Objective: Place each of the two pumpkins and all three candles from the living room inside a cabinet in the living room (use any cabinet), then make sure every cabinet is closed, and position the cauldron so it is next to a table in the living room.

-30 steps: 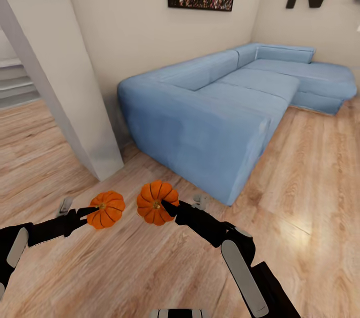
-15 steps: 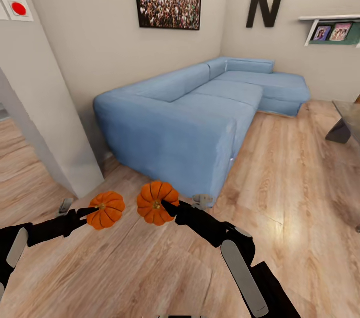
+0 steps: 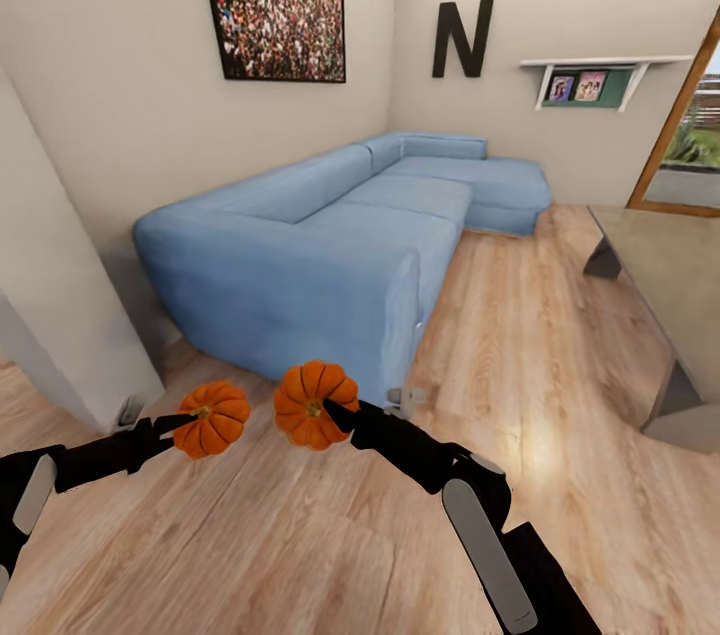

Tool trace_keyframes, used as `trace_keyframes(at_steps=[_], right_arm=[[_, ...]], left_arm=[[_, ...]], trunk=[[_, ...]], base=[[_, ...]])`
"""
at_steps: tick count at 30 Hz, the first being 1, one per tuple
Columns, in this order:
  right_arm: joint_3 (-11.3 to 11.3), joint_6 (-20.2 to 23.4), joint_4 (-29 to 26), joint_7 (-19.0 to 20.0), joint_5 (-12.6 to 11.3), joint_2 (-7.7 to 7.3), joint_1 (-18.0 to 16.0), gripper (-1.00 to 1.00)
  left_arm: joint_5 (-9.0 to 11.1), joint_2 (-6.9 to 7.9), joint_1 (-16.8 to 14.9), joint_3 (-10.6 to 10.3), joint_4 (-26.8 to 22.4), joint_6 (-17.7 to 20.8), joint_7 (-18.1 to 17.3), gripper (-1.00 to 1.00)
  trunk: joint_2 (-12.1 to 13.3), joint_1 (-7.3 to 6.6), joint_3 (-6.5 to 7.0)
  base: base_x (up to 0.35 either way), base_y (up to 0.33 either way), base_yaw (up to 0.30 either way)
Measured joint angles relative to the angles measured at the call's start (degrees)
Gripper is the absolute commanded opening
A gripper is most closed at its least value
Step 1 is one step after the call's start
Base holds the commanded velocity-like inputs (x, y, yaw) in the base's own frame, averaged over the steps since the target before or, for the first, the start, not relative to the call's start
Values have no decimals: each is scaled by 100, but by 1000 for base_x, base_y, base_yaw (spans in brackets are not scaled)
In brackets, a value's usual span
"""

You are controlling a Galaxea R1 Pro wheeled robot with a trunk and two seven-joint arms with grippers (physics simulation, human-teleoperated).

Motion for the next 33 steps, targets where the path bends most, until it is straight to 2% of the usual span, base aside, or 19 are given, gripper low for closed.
trace_keyframes(at_steps=[7,17,33], right_arm=[[1,-7,4,-2,-4,-1,0,-100],[-8,-16,9,0,5,-3,0,-100],[-10,-17,9,-9,-5,1,0,-100]], left_arm=[[-1,5,0,1,0,4,0,-100],[5,5,0,0,0,3,0,-100],[5,5,0,1,0,6,0,-100]], trunk=[[281,-151,154],[682,-372,379],[1324,-722,741]], base=[[-212,0,-285],[-57,0,-282],[-303,0,-276]])
